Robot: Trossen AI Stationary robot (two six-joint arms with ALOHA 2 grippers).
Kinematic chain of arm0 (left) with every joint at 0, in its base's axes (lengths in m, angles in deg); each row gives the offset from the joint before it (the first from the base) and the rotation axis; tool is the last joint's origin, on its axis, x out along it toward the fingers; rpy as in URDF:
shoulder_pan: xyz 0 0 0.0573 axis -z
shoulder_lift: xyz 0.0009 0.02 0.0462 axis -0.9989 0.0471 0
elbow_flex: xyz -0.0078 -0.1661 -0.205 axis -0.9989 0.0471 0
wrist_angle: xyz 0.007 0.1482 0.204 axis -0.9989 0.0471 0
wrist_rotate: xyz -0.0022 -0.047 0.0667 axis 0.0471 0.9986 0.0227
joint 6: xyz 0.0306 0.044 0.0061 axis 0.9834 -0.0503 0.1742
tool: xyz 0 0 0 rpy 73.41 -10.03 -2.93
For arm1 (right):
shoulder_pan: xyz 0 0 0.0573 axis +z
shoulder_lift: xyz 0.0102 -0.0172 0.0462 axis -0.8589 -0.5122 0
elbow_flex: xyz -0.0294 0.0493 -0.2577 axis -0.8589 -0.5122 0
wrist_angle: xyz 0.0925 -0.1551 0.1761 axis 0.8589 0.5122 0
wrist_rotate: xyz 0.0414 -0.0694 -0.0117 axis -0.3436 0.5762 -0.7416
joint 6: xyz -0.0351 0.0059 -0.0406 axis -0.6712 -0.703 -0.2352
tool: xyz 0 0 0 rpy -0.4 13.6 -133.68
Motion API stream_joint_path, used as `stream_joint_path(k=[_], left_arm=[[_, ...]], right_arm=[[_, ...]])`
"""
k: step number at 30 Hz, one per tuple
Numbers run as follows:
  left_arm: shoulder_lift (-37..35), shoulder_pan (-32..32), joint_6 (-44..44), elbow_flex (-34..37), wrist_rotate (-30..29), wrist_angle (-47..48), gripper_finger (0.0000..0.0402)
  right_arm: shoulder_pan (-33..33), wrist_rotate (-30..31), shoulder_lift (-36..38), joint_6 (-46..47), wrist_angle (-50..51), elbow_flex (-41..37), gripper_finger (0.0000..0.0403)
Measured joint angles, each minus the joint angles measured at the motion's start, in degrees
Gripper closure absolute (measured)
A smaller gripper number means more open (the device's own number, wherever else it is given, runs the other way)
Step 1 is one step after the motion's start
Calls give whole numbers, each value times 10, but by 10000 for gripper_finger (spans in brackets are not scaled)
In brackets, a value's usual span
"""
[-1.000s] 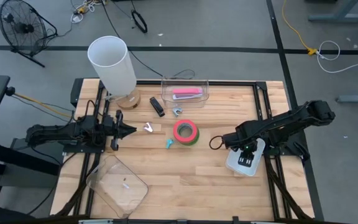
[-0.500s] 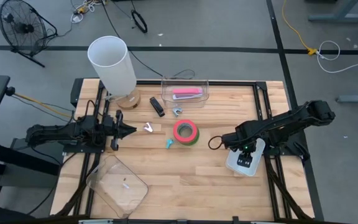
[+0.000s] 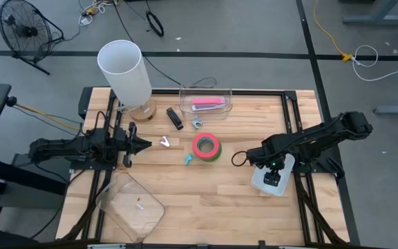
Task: Pick and place Stapler, Stapler remover, tape
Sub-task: Put the pink tape into the bottom transparent bin
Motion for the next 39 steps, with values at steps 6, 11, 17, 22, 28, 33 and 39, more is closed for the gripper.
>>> stream_joint_path(k=[6,11,17,22,28,33,39], left_arm=[[0,0,0,0,0,0,372],[0,0,0,0,0,0,372],[0,0,0,0,0,0,372],[0,0,0,0,0,0,372],[0,0,0,0,0,0,372],[0,0,0,0,0,0,372],[0,0,0,0,0,0,372]], right_arm=[[0,-12,1,0,15,26,121],[-7,-10,1,-8,20,71,136],[-14,17,1,-24,15,130,164],[-16,49,1,-47,-17,165,190],[-16,85,2,-74,-100,176,221],[-16,110,2,-98,-177,176,249],[-16,138,2,-124,-244,176,289]])
